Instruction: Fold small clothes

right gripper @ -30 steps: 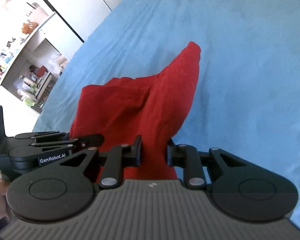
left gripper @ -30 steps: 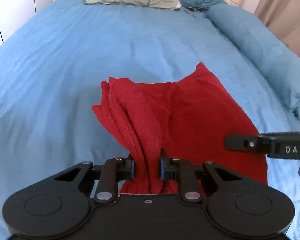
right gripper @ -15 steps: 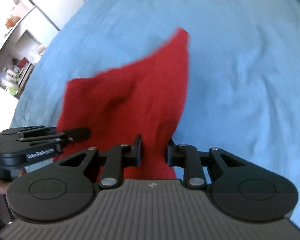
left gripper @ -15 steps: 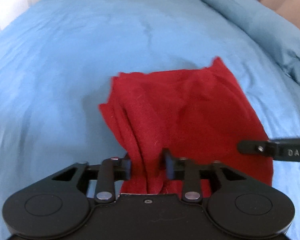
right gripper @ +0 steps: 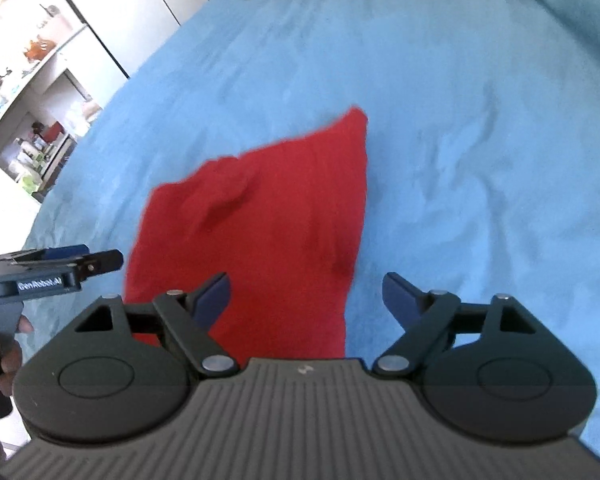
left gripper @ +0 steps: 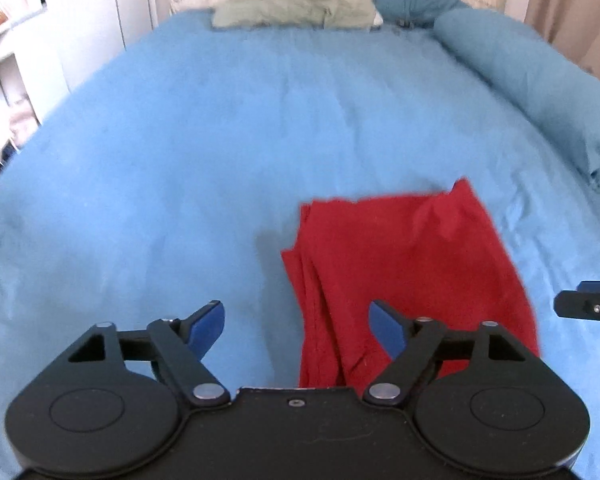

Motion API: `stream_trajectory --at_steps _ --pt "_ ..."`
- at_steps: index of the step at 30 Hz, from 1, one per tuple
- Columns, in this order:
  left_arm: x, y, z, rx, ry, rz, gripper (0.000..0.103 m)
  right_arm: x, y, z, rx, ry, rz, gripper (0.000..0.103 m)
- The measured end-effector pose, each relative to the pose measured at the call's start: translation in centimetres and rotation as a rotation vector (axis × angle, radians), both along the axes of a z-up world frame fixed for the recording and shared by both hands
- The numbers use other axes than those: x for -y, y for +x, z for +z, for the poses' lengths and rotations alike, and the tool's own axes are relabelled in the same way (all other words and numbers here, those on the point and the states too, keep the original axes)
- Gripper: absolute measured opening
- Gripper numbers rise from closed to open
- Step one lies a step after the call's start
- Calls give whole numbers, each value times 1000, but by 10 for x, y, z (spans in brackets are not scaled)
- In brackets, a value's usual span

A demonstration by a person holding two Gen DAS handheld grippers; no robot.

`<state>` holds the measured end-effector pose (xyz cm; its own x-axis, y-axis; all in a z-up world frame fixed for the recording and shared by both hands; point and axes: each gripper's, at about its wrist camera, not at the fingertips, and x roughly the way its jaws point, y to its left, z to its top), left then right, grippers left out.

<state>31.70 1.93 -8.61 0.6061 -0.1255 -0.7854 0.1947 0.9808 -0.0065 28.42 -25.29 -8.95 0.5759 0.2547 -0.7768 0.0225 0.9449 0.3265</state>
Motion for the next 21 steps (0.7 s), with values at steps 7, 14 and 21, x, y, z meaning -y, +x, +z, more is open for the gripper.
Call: stream_trajectory --at_steps 7,14,21 --pt "-8 -44 58 41 -47 33 97 -16 -46 78 54 -60 -7 102" --pt "-4 -117 82 132 -35 42 98 -42 -113 112 109 -157 -88 103" --pt "-3 -215 114 208 -19 48 103 -50 -214 143 165 -224 -200 103"
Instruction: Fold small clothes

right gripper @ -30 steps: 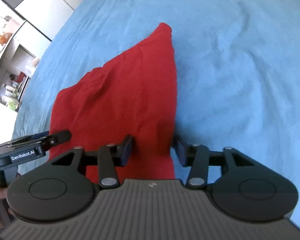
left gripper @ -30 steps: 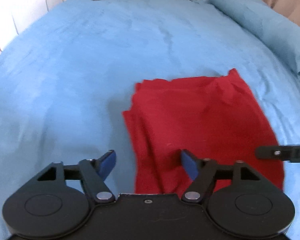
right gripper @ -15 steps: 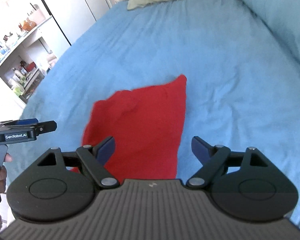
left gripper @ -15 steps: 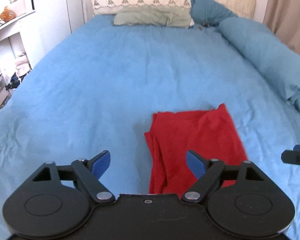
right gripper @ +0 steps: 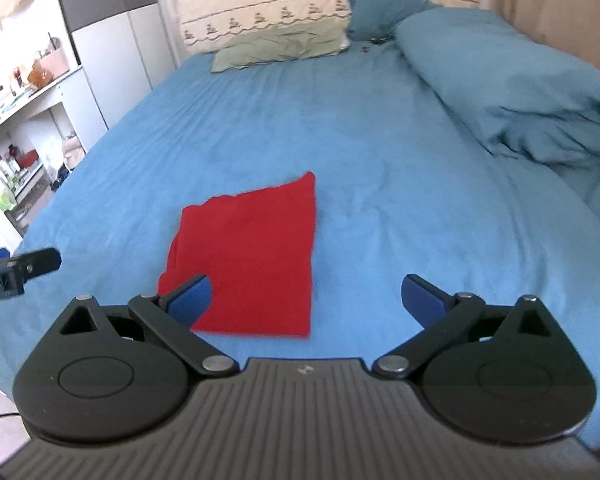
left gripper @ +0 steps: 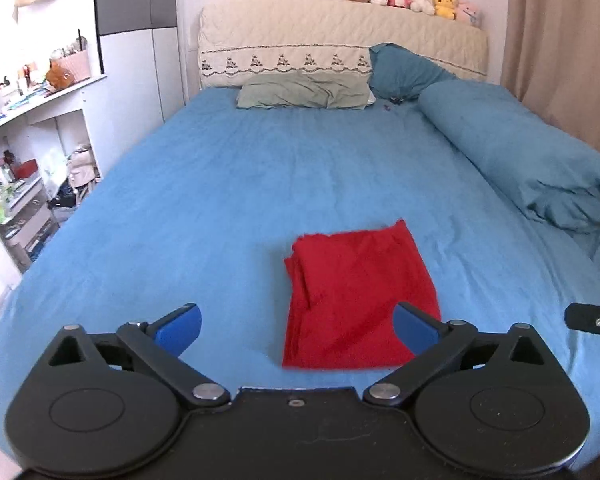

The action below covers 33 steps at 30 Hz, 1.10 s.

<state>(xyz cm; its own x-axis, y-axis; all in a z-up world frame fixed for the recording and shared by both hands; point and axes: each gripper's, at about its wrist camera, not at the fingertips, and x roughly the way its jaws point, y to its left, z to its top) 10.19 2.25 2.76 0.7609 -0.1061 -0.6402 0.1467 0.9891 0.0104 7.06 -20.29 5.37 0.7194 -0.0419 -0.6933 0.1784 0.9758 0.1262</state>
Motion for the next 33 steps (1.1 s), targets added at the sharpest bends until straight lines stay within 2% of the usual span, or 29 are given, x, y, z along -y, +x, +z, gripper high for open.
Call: stream_trajectory --at_steps 6,14,19,25,33 --pt "1 -65 6 9 16 29 103 -7 -80 22 -6 -66 -20 103" --pt "-7 -117 -9 -8 32 53 103 -32 -134 7 -45 -80 -8 103" --pt "-4 -127 -10 25 75 50 103 -42 -143 4 -50 -83 -12 103" --pt "-2 -132 -3 56 43 35 103 -47 -145 8 -42 -98 -19 103" --pt "-4 -133 -1 73 57 34 103 -47 -146 9 -41 -107 -25 103"
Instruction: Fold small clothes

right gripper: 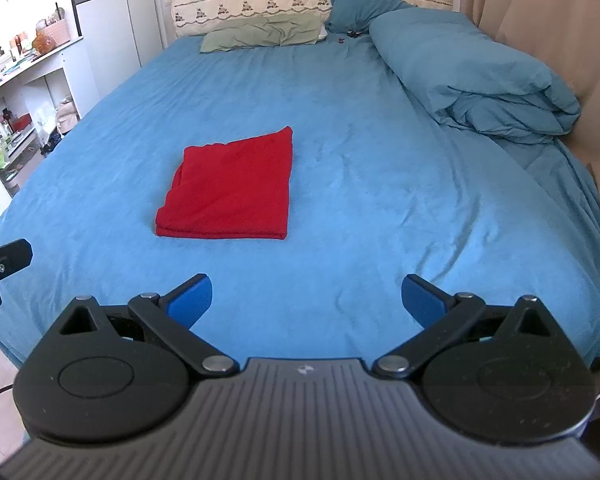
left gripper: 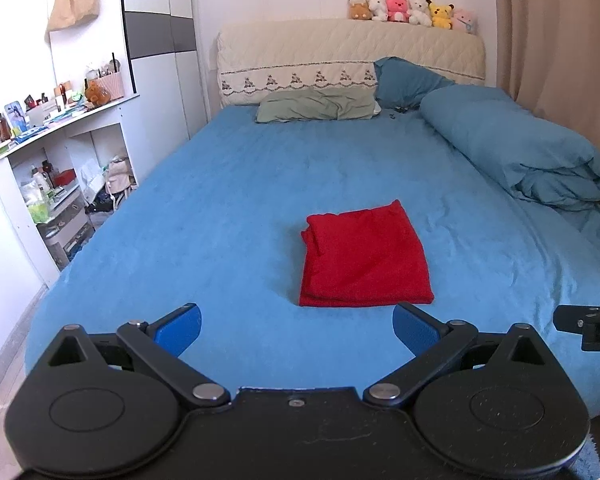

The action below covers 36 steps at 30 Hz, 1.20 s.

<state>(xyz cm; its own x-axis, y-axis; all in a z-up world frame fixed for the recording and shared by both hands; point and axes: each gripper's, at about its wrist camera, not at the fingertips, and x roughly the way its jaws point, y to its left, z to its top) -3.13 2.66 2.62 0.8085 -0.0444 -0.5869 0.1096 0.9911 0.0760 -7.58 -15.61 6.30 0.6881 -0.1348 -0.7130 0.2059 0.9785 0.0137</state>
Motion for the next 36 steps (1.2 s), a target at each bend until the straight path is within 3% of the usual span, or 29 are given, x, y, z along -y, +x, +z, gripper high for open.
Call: stream_trajectory --at_steps 36 --pt "5 2 1 19 45 -5 103 3 1 -4 -4 8 -13 103"
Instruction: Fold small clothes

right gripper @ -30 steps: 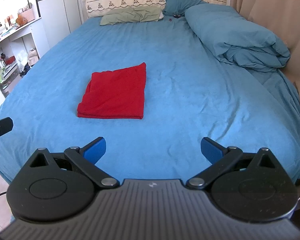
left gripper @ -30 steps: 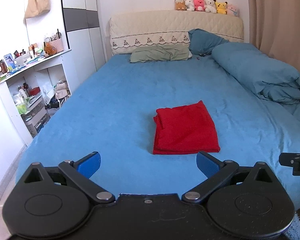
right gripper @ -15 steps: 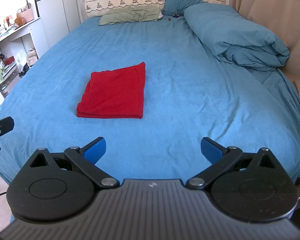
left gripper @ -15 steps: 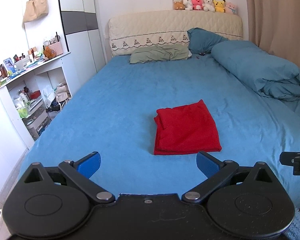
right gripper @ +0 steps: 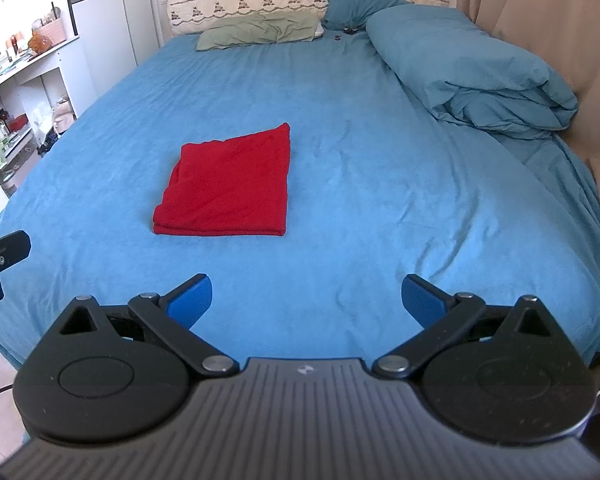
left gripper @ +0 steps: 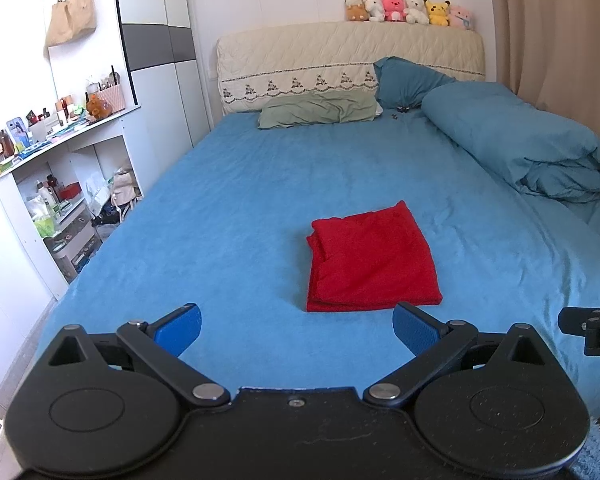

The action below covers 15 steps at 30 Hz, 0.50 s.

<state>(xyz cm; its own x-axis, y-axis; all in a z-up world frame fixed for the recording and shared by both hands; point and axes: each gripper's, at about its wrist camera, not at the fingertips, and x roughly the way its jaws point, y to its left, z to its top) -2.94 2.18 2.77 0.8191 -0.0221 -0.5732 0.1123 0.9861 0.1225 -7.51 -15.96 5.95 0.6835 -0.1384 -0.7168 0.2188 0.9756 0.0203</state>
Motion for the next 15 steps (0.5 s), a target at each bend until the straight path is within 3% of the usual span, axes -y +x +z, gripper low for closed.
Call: stream_trajectory --at_steps 11,15 --pt "2 2 -4 -8 37 33 103 0 -1 -1 0 -2 -4 103" --pt "-1 2 -5 -8 13 15 103 0 -1 -1 0 -5 -5 103"
